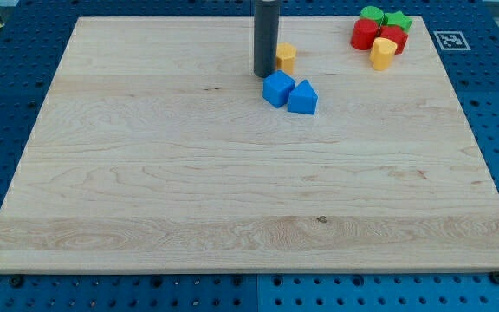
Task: Slide the yellow hexagon towards top right
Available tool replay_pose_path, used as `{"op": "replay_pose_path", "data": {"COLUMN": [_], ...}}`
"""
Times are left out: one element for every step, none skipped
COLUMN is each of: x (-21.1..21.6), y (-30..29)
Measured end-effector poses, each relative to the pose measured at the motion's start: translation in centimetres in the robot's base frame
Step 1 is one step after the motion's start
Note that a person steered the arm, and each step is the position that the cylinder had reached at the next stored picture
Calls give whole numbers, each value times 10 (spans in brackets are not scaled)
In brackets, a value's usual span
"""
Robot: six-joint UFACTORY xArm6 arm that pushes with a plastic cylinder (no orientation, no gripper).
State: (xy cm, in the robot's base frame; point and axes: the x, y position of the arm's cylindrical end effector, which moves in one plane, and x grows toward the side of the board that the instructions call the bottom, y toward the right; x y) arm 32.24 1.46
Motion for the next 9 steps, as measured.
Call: {"op": "replay_pose_path", "data": {"x": [-2, -2, -4, -6, -10, -11, -11, -11, -11], "y": [19, 46, 50, 50, 45, 53, 79, 81, 81]}}
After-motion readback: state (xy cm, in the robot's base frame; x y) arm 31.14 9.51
